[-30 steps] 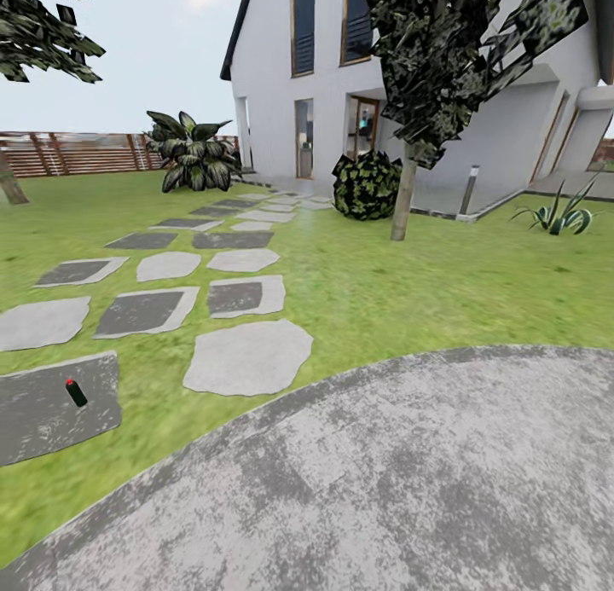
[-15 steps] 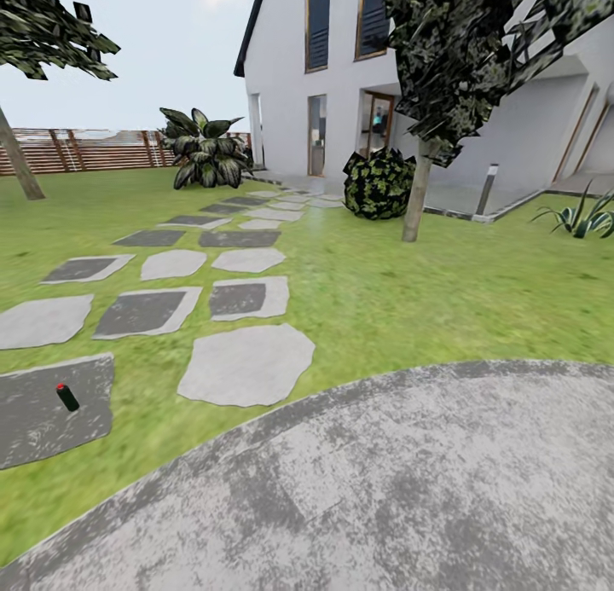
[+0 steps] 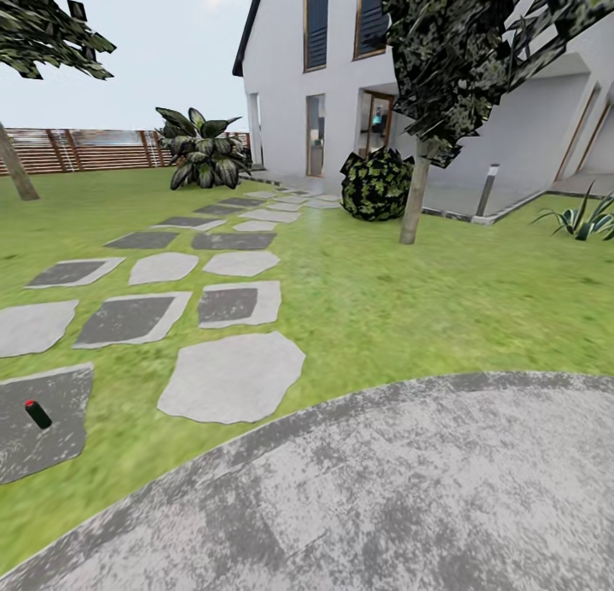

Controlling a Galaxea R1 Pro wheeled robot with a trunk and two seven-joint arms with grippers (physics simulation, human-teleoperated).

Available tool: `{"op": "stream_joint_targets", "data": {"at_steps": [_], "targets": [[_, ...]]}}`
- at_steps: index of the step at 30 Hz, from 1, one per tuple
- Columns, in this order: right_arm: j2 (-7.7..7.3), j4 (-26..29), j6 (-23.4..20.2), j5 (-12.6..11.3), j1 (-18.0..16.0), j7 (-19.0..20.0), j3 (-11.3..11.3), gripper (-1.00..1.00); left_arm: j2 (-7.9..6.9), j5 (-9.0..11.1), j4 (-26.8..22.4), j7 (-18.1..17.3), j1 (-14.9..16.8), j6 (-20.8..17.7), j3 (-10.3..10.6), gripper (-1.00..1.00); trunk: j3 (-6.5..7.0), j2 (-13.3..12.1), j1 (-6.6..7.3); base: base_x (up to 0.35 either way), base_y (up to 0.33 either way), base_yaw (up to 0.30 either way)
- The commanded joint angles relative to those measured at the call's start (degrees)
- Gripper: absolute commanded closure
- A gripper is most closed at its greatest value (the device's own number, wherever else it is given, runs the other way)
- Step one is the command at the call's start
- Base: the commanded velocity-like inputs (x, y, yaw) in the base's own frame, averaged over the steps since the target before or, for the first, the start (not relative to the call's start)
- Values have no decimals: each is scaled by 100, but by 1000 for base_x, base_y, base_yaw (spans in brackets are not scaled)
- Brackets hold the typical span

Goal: In the garden, pick up the pesticide atomizer on the floor and spray pesticide onto both trees until each tree trunk is fully covered.

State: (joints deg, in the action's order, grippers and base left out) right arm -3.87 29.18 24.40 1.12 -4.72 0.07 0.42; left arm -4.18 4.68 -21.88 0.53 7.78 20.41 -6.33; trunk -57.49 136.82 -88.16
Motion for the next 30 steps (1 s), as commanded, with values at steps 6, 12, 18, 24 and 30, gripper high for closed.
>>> {"op": "stream_joint_targets", "data": {"at_steps": [6,12,18,24,30], "targets": [[6,0,3,2,-3,2,2,-100,-4,7,0,0,-4,-2,0,-100,0,0,0,242,-179,0],[9,-5,3,2,-2,2,1,-100,-4,7,2,0,-12,0,0,-100,0,0,0,257,-199,113],[9,-8,1,2,-3,2,2,-100,1,7,5,0,-13,-2,0,-100,0,0,0,259,-202,263],[9,-8,-4,7,-3,2,2,-100,5,4,0,0,-13,-2,0,-100,0,0,0,260,-202,277],[9,-9,-3,6,-3,2,2,-100,5,-3,0,-7,-13,-2,0,-100,0,0,0,260,-203,278]]}}
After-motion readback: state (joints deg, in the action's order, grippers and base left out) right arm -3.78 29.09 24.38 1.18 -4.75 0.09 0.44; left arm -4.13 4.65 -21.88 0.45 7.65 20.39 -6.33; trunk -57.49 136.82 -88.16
